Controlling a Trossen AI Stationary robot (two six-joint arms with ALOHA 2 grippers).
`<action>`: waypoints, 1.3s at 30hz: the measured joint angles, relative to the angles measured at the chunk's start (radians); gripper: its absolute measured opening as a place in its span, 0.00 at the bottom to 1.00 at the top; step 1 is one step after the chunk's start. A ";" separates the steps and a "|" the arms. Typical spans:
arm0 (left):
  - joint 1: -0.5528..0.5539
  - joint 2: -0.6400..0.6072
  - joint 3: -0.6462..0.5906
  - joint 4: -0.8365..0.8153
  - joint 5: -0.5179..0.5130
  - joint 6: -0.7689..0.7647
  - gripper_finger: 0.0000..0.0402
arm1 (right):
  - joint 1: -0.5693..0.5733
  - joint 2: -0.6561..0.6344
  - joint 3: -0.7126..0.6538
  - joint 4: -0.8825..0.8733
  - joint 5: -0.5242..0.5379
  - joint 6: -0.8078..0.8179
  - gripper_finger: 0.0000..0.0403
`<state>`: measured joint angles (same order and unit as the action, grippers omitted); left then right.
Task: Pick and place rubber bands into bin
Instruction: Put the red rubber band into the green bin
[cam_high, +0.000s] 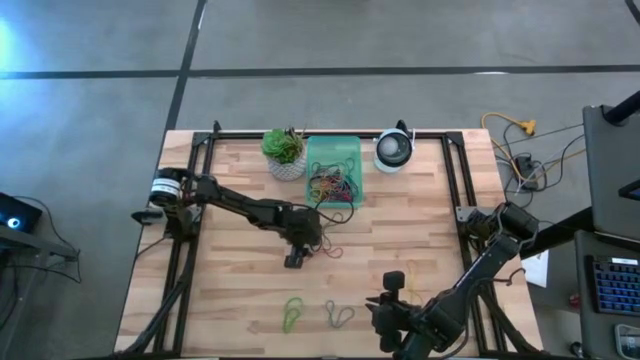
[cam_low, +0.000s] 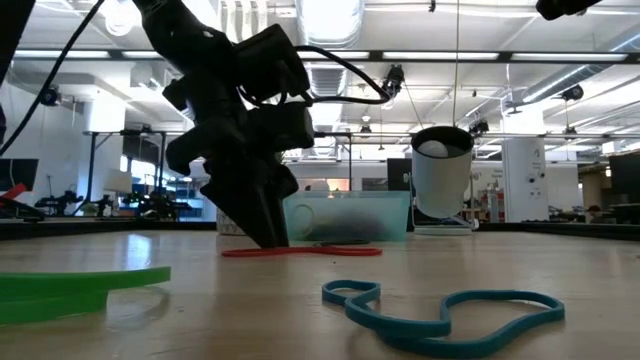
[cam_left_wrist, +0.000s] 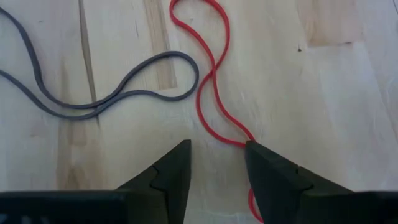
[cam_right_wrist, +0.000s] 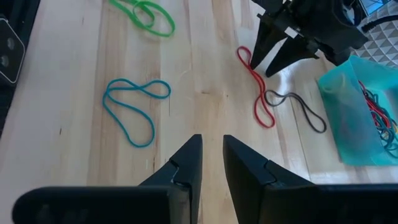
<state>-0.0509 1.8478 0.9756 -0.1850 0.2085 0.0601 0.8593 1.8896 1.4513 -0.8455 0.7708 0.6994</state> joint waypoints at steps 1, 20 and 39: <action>0.000 -0.005 0.000 0.000 0.000 0.000 0.34 | 0.000 0.000 0.000 0.000 0.000 0.000 0.15; 0.002 -0.073 -0.023 -0.038 0.037 -0.030 0.34 | 0.000 0.000 -0.003 0.009 0.014 -0.003 0.15; -0.026 -0.018 -0.017 0.001 0.036 -0.081 0.34 | 0.000 0.000 -0.006 0.014 0.018 -0.003 0.15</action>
<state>-0.0767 1.8297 0.9582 -0.1838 0.2442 -0.0213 0.8593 1.8896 1.4452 -0.8314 0.7887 0.6960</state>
